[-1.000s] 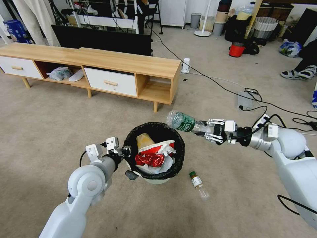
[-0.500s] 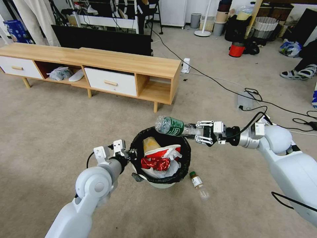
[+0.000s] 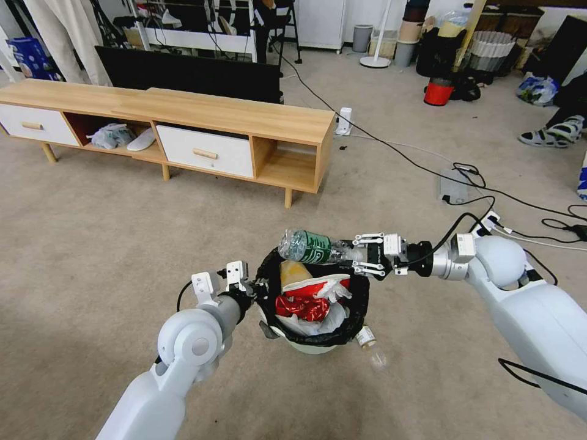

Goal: Pick up the trash bin and place the garbage on the floor into it.

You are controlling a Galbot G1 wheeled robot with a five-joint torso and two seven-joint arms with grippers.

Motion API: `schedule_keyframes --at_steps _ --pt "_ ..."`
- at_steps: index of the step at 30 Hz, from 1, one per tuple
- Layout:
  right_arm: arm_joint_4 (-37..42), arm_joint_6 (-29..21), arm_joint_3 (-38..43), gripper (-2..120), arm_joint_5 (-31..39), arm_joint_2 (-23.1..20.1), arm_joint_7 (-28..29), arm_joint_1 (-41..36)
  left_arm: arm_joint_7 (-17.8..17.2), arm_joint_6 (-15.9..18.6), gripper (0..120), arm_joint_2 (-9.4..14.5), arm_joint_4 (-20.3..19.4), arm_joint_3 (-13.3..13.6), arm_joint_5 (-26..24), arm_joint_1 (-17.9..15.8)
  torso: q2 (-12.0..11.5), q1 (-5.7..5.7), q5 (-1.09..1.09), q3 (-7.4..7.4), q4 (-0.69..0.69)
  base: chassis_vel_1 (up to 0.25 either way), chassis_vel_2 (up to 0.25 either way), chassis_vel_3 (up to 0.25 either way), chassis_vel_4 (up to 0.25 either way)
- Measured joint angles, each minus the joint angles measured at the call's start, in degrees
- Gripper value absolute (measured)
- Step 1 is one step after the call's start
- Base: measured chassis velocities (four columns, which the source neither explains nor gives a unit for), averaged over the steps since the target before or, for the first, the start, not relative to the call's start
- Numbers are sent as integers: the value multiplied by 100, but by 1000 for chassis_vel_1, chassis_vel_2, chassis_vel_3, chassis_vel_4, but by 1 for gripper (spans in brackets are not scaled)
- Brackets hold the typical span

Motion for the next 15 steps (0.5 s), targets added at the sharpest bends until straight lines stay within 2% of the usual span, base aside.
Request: schedule_keyframes --at_steps 15 --pt "-151 41 -125 25 -105 54 -32 -62 26 -5 3 1 -5 -27 -12 -30 0 0 0 0 0 0 0 0 0"
